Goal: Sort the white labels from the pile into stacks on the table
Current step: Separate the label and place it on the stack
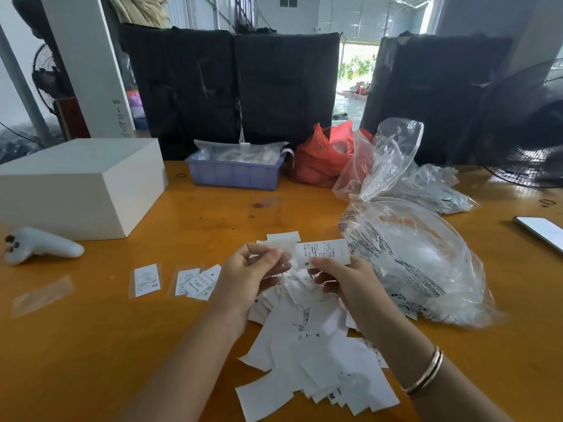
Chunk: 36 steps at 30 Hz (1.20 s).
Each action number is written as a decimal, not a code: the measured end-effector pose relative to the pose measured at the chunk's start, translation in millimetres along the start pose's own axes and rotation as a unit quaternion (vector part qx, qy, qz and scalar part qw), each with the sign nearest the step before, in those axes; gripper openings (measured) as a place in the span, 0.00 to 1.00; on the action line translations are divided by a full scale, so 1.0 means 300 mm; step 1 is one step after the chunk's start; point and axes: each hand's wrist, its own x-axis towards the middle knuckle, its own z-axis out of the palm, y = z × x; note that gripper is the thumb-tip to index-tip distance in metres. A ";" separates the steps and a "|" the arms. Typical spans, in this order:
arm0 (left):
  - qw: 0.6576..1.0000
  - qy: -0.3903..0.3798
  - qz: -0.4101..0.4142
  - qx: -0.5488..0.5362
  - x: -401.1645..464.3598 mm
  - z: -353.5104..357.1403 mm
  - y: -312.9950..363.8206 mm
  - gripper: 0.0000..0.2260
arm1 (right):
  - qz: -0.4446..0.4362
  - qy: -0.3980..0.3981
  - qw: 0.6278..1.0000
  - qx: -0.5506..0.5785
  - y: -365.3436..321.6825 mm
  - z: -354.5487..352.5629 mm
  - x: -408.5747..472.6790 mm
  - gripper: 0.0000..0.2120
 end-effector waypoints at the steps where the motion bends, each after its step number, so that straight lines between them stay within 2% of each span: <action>1: 1.000 -0.002 0.000 -0.001 0.001 0.000 -0.001 0.03 | -0.003 -0.001 1.000 -0.015 0.001 -0.001 0.000 0.03; 5: 1.000 -0.008 0.000 0.002 0.002 0.000 0.000 0.05 | -0.010 0.004 0.997 -0.070 0.001 -0.001 0.002 0.04; 12: 0.995 -0.046 -0.004 0.088 -0.002 0.008 -0.006 0.10 | -0.039 0.027 0.997 -0.061 0.002 -0.002 0.003 0.05; 17: 0.999 -0.019 -0.010 0.035 0.005 0.001 -0.009 0.08 | -0.065 0.018 0.994 -0.090 0.004 0.013 -0.004 0.09; 23: 0.998 -0.022 -0.005 0.060 -0.004 0.010 -0.011 0.08 | -0.082 0.011 0.987 -0.136 0.008 0.023 -0.010 0.09; 28: 1.000 0.000 -0.016 0.004 -0.001 0.007 -0.005 0.01 | -0.106 0.031 0.982 -0.156 -0.003 0.016 -0.010 0.09; 32: 0.999 -0.003 -0.026 -0.045 -0.005 0.006 0.004 0.03 | -0.127 0.023 0.977 -0.167 0.006 0.014 -0.009 0.09; 36: 0.996 0.007 -0.040 -0.082 -0.003 0.005 0.008 0.08 | -0.132 0.026 0.983 -0.122 0.005 0.015 -0.010 0.08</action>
